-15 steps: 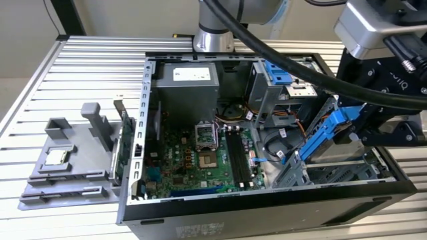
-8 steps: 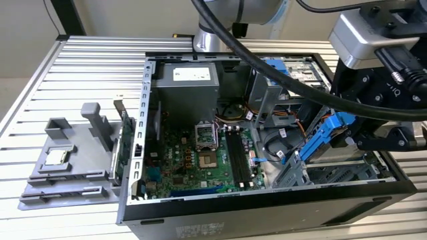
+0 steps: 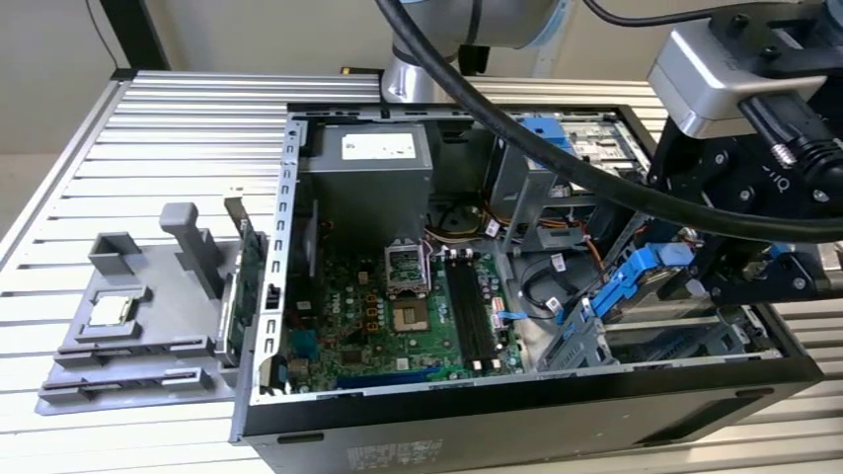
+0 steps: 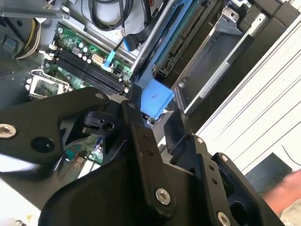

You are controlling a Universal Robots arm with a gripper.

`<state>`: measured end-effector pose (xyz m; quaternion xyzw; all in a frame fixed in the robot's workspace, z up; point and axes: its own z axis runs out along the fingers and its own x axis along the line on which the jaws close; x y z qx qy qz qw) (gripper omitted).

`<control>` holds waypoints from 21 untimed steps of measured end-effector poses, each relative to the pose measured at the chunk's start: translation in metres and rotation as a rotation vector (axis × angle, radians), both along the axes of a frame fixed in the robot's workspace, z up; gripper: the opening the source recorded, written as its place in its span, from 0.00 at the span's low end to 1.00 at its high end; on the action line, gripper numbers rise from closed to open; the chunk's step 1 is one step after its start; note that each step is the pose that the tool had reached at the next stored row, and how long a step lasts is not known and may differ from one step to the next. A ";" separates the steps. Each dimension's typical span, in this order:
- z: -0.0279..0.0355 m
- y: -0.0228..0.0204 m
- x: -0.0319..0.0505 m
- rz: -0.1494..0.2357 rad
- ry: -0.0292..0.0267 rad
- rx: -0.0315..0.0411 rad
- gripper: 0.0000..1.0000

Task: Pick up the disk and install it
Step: 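Insert the disk into the insertion slot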

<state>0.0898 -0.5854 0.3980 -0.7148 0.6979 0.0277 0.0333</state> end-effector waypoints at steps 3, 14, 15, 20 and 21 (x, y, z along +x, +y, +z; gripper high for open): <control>0.0018 0.0000 0.0000 0.000 0.0000 0.0000 1.00; 0.0133 0.0001 -0.0001 0.000 0.0000 0.0003 1.00; 0.0133 0.0001 -0.0001 0.000 0.0000 0.0002 1.00; 0.0135 0.0001 -0.0001 0.000 0.0000 -0.0001 1.00; 0.0135 0.0001 -0.0001 0.000 0.0000 0.0000 0.00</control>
